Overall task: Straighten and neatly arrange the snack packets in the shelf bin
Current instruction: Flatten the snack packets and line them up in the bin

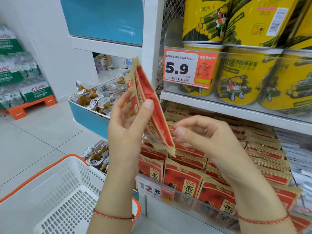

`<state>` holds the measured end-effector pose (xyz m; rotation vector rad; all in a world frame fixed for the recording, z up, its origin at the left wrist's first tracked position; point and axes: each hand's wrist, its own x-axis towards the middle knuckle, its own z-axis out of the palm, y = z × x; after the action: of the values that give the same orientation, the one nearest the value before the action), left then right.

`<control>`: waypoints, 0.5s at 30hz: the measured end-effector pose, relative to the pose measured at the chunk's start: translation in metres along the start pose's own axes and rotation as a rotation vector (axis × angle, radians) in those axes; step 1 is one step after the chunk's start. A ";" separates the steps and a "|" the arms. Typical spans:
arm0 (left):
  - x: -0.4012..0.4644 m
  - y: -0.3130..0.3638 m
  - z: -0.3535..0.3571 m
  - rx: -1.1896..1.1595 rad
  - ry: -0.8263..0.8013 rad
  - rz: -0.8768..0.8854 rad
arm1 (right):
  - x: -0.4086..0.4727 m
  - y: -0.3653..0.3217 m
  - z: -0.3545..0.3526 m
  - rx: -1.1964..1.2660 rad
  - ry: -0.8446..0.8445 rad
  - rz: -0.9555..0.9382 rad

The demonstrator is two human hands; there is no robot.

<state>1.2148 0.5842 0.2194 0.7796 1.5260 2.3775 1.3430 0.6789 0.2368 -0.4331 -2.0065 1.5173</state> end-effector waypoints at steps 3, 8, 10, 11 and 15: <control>0.002 -0.002 -0.002 -0.022 0.047 -0.029 | 0.000 0.000 0.003 -0.034 -0.118 0.024; 0.004 -0.005 -0.005 0.007 0.081 -0.013 | 0.000 -0.002 0.008 -0.012 -0.114 0.013; 0.003 -0.003 -0.005 0.014 0.079 -0.004 | -0.001 -0.002 0.009 -0.023 -0.099 0.002; 0.003 -0.003 -0.005 0.029 0.078 0.000 | -0.001 -0.001 0.010 -0.035 -0.093 -0.004; 0.002 -0.004 -0.005 0.025 0.055 0.006 | -0.002 0.001 0.009 -0.047 -0.096 -0.012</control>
<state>1.2096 0.5831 0.2147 0.7314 1.5792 2.4079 1.3387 0.6712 0.2340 -0.3722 -2.1187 1.5122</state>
